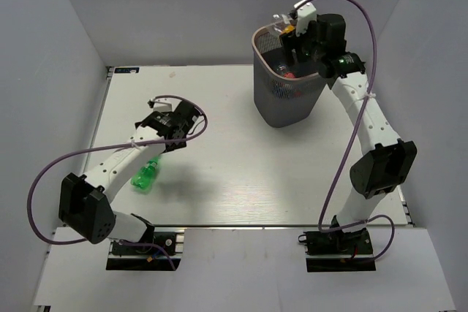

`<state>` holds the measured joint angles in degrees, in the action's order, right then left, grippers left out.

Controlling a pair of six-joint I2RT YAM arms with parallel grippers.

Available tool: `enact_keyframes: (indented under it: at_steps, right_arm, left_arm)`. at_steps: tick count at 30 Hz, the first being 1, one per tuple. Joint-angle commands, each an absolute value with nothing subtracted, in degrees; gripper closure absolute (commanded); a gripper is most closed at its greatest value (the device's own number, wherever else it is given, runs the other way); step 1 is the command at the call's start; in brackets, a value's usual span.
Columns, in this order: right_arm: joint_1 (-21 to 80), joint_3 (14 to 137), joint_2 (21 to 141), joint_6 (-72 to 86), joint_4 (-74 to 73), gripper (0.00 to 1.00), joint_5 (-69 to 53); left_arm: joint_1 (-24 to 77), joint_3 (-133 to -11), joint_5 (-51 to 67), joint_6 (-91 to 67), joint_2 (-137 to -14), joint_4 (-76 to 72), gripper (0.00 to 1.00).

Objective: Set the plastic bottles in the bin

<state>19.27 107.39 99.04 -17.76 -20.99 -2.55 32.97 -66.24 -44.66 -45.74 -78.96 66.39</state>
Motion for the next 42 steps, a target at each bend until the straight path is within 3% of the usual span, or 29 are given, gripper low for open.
enact_keyframes:
  at_steps: [1,6,8,10,11,14,30,32,35,36,37,41,42]
  right_arm:
    - [16.27,111.18,98.97,-17.31,-25.04,0.10,-4.82]
    - [14.24,102.08,92.13,-16.00,-19.54,0.10,-13.95]
    - [13.54,99.50,87.83,-15.03,-17.85,0.15,-16.77]
    - [12.75,94.09,85.79,-13.98,-14.77,0.30,-21.44]
    - [12.40,92.91,83.43,-13.97,-14.16,0.52,-22.66]
    - [11.08,87.47,80.78,-12.75,-11.96,0.78,-25.75]
    - [8.44,76.03,72.06,-10.02,-9.93,0.71,-32.52]
    - [8.35,75.76,71.28,-10.11,-9.84,0.69,-33.13]
    - [8.00,74.10,69.88,-10.37,-9.76,0.69,-35.14]
    - [7.82,73.57,69.26,-11.24,-9.41,0.73,-36.81]
    - [7.65,71.74,68.13,-11.60,-8.53,0.97,-37.78]
    - [7.12,66.98,63.56,-16.67,-6.42,1.00,-49.37]
    - [7.21,66.45,62.85,-20.53,-9.46,0.89,-56.70]
  left_arm:
    - [30.06,-69.52,-45.71,-37.89,-79.98,62.31,0.01]
    - [27.69,-68.83,-42.63,-37.26,-82.96,64.42,0.01]
    - [26.37,-68.04,-41.14,-37.88,-83.49,65.30,0.01]
    - [24.88,-67.41,-41.13,-37.88,-84.19,66.97,0.01]
    - [24.87,-67.41,-40.61,-37.88,-85.24,66.97,0.01]
    - [23.12,-65.31,-38.42,-36.14,-86.04,66.19,0.01]
    - [11.52,-57.40,-19.18,-15.48,-95.35,49.75,0.01]
    - [11.51,-57.39,-16.98,-14.86,-96.50,49.75,0.07]
    - [11.51,-58.10,-14.26,-14.85,-95.81,49.22,0.54]
    - [11.51,-59.40,-13.19,-14.24,-94.93,48.70,0.63]
    - [12.30,-60.28,-12.05,-14.24,-93.88,48.17,0.74]
    - [12.92,-70.27,2.48,-12.93,-88.78,46.59,0.85]
    - [13.62,-72.31,5.85,-12.92,-87.46,44.23,0.87]
